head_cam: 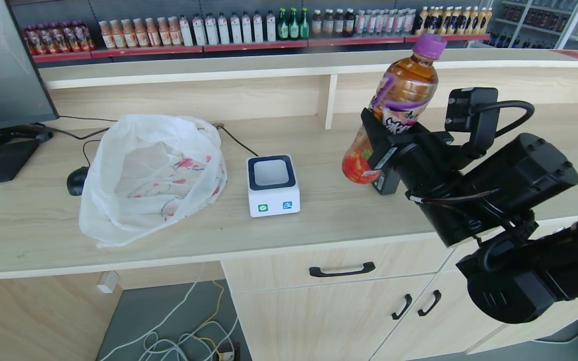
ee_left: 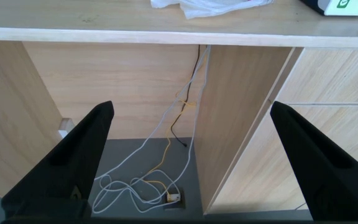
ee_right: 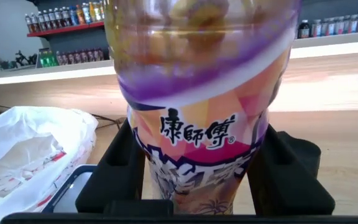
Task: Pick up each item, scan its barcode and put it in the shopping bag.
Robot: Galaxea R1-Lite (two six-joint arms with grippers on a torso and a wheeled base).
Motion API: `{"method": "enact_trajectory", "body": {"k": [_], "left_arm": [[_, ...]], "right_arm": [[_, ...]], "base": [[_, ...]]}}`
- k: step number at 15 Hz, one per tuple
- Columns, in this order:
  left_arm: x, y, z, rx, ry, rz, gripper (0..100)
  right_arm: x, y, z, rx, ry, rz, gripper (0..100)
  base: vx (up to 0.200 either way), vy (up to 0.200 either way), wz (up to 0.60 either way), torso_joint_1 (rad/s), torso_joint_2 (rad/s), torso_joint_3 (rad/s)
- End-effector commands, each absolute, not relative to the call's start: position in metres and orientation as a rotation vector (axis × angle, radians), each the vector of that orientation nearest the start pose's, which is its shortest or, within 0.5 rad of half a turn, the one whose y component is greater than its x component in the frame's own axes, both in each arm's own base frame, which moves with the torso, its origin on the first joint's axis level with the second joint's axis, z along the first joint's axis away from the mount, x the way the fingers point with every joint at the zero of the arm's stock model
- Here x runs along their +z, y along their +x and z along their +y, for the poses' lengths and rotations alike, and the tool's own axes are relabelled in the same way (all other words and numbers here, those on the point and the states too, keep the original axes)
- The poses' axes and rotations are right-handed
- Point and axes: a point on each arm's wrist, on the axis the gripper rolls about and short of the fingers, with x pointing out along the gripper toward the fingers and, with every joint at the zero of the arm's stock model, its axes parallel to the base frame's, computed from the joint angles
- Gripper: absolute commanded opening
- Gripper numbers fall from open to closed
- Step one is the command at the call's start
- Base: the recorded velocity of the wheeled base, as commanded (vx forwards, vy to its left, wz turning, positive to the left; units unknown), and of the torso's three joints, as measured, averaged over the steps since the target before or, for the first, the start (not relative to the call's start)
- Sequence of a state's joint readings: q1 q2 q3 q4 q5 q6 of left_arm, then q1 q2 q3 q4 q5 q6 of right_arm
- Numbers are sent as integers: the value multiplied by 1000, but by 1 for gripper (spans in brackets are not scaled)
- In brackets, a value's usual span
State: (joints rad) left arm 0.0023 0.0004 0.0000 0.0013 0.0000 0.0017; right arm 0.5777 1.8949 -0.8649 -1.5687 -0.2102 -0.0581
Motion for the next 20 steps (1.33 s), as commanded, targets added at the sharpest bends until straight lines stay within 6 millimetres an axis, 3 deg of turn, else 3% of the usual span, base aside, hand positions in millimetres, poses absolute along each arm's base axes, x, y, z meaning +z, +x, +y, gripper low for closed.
{"method": "enact_trajectory", "body": {"k": [1, 3, 14, 18, 20], "left_arm": [[75, -23, 0, 3, 3, 2, 100], [75, -23, 0, 3, 3, 2, 100], [75, -23, 0, 3, 5, 2, 100], [75, -23, 0, 3, 5, 2, 100], [75, -23, 0, 3, 5, 2, 100]], "right_arm": [[227, 287, 177, 331, 149, -516, 0], [231, 285, 176, 331, 153, -526, 0], [253, 271, 166, 325, 181, -588, 0], [244, 287, 178, 345, 295, -522, 0], [251, 299, 185, 352, 402, -482, 0]], "base": [[0, 200, 0, -7, 2, 2], [0, 200, 0, 0, 5, 0], [0, 0, 0, 0, 0, 0], [0, 0, 0, 0, 0, 0], [0, 0, 0, 0, 0, 0]]}}
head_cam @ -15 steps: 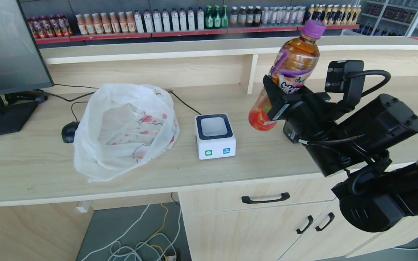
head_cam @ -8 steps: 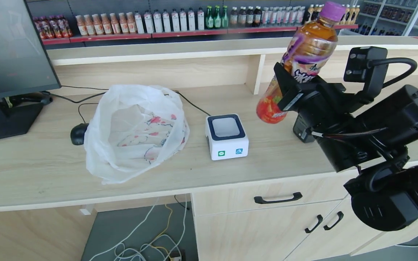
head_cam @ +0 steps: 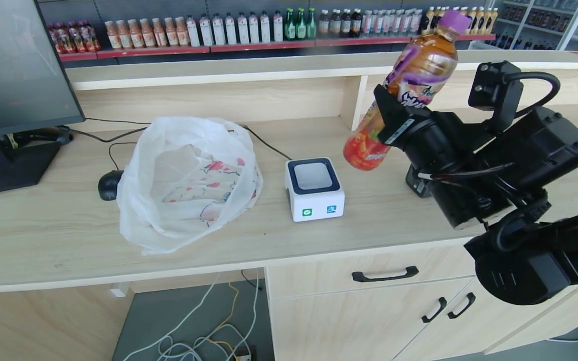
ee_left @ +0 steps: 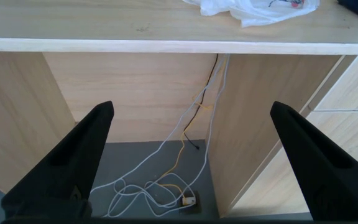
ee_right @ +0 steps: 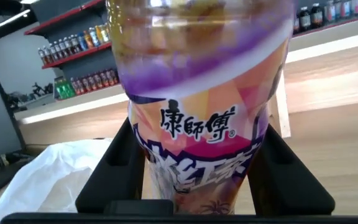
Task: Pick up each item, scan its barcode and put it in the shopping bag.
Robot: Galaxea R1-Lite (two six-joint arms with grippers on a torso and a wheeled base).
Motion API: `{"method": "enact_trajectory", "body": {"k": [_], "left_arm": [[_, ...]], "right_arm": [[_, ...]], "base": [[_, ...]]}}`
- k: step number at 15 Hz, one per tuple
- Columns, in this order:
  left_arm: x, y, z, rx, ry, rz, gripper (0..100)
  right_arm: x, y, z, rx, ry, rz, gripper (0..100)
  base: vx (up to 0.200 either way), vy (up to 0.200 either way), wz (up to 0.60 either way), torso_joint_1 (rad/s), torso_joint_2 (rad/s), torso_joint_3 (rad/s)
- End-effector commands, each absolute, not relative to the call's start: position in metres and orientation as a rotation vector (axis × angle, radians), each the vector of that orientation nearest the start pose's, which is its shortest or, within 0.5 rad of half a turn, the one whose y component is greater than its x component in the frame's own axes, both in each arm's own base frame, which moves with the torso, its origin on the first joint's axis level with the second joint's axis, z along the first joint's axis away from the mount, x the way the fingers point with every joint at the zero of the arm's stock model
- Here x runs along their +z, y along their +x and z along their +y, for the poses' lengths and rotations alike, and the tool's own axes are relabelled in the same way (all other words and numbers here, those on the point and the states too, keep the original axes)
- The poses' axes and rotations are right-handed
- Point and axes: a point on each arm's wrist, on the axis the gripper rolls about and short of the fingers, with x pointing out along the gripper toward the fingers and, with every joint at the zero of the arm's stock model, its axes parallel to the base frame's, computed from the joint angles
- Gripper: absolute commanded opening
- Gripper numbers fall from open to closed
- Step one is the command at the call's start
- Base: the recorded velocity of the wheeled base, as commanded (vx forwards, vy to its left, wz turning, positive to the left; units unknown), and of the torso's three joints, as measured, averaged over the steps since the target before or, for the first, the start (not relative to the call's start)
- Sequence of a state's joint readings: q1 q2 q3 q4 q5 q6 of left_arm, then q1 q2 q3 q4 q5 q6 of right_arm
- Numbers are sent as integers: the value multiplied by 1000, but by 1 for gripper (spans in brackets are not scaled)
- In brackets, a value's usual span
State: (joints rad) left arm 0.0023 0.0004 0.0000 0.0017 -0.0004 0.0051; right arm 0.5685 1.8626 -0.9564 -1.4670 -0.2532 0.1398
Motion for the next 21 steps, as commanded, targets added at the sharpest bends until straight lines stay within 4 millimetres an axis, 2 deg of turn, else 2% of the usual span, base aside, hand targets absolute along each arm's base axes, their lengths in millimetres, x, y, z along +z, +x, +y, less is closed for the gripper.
{"method": "enact_trajectory", "body": {"k": [1, 4, 6, 9, 10, 12, 18, 21], "left_arm": [[75, -23, 0, 3, 5, 2, 100], [75, -23, 0, 2, 5, 2, 100], [75, -23, 0, 3, 5, 2, 100], [75, -23, 0, 2, 5, 2, 100], [75, -23, 0, 3, 5, 2, 100], [75, -23, 0, 3, 5, 2, 100], [75, -23, 0, 2, 5, 2, 100], [75, -23, 0, 3, 5, 2, 100]], "right_arm": [[253, 301, 187, 348, 431, -479, 0], [253, 311, 195, 378, 625, -439, 0], [242, 316, 195, 392, 745, -386, 0], [236, 323, 192, 386, 805, -366, 0], [231, 324, 195, 405, 898, -334, 0], [222, 330, 198, 409, 945, -303, 0], [220, 323, 222, 471, 1087, -202, 0], [217, 321, 226, 484, 1160, -159, 0]], "base": [[0, 0, 0, 0, 0, 0], [0, 0, 0, 0, 0, 0], [0, 0, 0, 0, 0, 0], [0, 0, 0, 0, 0, 0], [0, 0, 0, 0, 0, 0], [0, 0, 0, 0, 0, 0], [0, 0, 0, 0, 0, 0], [0, 0, 0, 0, 0, 0]]}}
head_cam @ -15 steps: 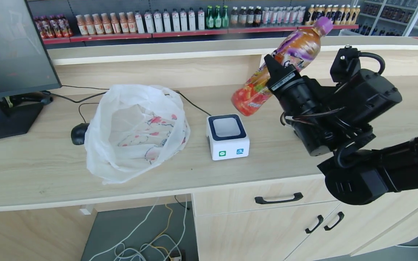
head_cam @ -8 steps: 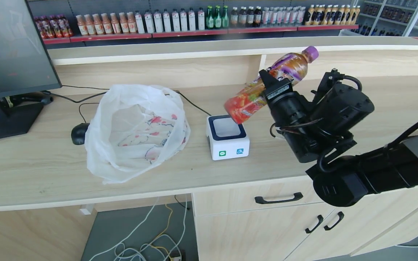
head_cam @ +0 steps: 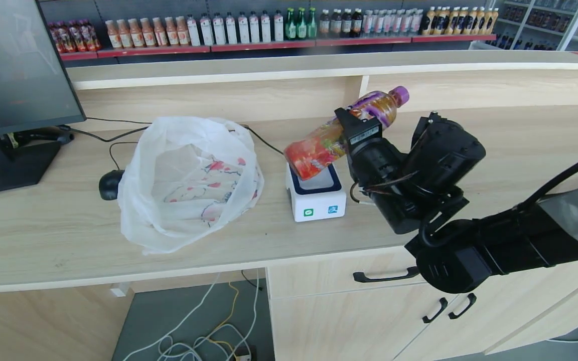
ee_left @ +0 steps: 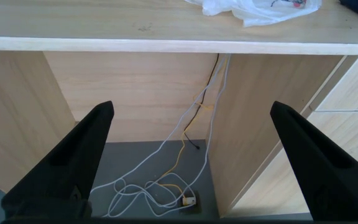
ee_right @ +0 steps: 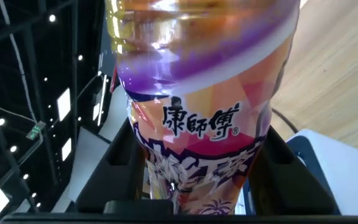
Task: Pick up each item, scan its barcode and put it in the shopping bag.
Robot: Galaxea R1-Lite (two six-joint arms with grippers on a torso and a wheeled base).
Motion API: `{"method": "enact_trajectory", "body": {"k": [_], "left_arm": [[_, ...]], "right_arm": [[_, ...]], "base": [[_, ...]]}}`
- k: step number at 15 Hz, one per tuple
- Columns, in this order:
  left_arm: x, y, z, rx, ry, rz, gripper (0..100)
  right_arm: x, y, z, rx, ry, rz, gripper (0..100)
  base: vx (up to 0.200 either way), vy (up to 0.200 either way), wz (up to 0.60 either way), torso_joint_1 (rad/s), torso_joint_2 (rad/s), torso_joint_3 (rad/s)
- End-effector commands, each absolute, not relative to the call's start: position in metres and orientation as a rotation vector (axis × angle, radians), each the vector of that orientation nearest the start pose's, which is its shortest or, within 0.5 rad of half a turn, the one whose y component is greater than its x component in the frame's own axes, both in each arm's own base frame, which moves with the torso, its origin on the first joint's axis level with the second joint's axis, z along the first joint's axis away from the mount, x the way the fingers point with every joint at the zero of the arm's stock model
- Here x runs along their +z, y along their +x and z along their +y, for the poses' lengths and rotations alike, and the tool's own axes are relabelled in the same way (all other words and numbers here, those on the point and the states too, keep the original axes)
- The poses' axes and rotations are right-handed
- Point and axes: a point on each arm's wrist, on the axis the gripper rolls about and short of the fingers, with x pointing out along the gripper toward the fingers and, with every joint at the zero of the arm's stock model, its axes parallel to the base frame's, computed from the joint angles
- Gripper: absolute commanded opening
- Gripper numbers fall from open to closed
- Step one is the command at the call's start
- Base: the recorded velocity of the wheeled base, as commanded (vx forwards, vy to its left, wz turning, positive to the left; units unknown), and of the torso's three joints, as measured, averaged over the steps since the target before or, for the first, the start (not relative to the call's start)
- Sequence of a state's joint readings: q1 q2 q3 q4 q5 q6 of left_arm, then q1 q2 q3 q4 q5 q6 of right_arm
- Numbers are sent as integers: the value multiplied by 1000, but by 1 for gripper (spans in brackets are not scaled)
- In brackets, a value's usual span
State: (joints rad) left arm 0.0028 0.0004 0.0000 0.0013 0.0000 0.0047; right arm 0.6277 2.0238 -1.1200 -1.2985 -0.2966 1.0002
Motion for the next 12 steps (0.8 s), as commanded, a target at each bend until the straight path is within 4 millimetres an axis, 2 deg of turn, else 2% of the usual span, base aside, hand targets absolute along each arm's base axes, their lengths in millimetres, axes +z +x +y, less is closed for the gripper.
{"method": "enact_trajectory", "body": {"k": [1, 8, 12], "left_arm": [[75, -23, 0, 3, 5, 2, 100], [75, -23, 0, 2, 5, 2, 100], [75, -23, 0, 2, 5, 2, 100]], "right_arm": [[217, 321, 226, 484, 1160, -159, 0], [202, 328, 230, 471, 1320, -64, 0], [192, 334, 234, 461, 1323, -48, 0]], "base": [[0, 0, 0, 0, 0, 0], [0, 0, 0, 0, 0, 0], [0, 0, 0, 0, 0, 0]]}}
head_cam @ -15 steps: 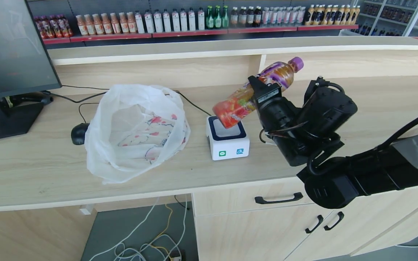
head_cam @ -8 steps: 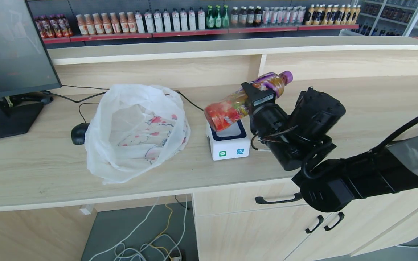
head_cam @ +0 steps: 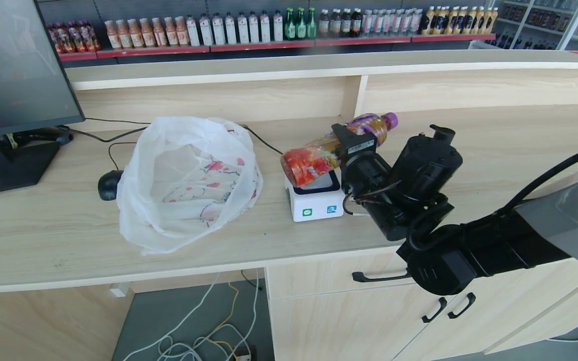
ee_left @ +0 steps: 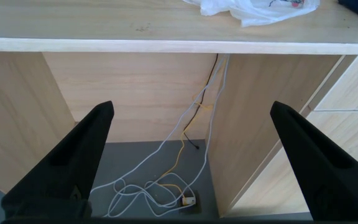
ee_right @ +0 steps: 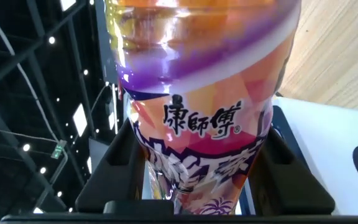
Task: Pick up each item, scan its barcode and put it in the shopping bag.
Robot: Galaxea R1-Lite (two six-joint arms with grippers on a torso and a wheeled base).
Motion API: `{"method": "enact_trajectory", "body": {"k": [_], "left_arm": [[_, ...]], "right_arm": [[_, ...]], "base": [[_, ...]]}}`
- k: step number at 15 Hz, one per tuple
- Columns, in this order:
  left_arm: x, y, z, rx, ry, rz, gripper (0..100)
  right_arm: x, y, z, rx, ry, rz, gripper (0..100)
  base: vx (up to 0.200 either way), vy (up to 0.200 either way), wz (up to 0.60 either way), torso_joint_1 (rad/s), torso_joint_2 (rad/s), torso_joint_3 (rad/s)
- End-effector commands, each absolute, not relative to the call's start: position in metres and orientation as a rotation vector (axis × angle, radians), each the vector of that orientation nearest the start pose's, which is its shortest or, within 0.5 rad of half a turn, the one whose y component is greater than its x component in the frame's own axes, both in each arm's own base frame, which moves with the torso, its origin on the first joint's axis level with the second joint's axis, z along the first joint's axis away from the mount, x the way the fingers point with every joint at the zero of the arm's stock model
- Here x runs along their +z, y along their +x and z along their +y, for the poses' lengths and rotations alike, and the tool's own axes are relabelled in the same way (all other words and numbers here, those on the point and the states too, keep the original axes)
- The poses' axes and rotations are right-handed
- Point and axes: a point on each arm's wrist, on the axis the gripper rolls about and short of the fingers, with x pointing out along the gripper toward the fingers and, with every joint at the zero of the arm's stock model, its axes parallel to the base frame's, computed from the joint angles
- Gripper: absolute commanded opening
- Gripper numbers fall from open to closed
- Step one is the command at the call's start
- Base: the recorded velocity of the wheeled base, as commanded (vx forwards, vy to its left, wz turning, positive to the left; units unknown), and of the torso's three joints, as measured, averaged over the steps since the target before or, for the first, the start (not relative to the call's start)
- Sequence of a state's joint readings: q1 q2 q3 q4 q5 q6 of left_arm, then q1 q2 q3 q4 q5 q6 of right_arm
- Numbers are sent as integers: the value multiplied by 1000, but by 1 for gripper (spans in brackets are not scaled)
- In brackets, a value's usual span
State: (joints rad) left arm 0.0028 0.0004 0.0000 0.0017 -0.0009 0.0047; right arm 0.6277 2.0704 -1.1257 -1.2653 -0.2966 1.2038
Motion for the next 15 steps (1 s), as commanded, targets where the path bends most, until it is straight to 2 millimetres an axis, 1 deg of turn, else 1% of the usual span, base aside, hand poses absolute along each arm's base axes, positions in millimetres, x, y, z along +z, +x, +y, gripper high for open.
{"method": "enact_trajectory", "body": {"k": [1, 5, 15], "left_arm": [[75, -23, 0, 3, 6, 2, 100], [75, -23, 0, 3, 5, 2, 100], [75, -23, 0, 3, 5, 2, 100]], "right_arm": [[192, 337, 235, 462, 1323, -53, 0], [189, 339, 236, 457, 1321, -51, 0], [190, 341, 233, 454, 1327, -58, 0]], "base": [[0, 0, 0, 0, 0, 0], [0, 0, 0, 0, 0, 0], [0, 0, 0, 0, 0, 0]]}}
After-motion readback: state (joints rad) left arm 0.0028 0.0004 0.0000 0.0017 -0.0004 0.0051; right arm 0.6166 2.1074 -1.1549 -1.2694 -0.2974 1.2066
